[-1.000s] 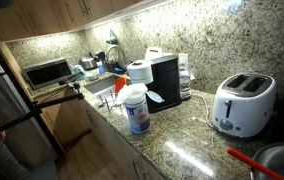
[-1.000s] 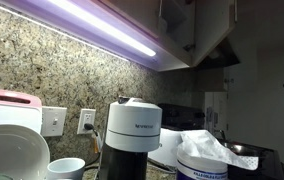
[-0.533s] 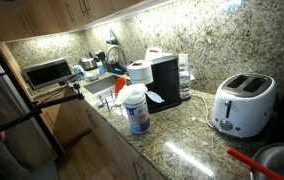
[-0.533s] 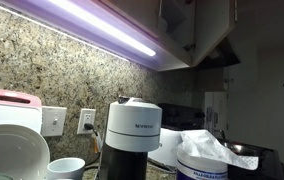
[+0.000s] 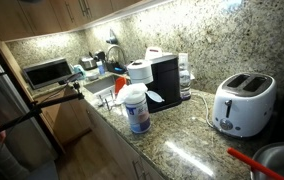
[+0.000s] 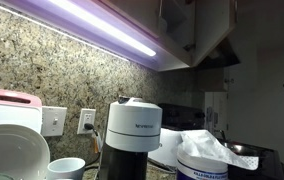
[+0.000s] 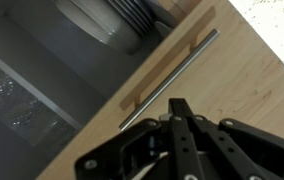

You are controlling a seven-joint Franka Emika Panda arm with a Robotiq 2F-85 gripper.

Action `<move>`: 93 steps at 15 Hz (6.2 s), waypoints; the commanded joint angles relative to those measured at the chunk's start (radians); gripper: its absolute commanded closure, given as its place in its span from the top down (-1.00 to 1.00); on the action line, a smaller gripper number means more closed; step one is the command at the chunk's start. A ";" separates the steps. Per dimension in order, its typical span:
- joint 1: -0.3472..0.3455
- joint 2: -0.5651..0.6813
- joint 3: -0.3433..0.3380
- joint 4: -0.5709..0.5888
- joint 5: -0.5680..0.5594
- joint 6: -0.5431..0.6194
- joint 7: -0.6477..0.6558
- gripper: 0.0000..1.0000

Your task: Open the top right door of the cabinet.

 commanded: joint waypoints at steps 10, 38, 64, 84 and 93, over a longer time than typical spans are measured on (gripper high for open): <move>-0.276 -0.335 0.017 -0.029 0.213 0.082 -0.091 -1.00; -0.406 -0.493 -0.078 -0.135 0.266 0.059 -0.090 -1.00; -0.641 -0.654 -0.180 -0.220 0.307 0.008 -0.057 -1.00; -0.680 -0.700 -0.142 -0.200 0.315 0.037 -0.059 -1.00; -0.307 -0.571 -0.061 -0.226 0.322 -0.016 -0.008 -1.00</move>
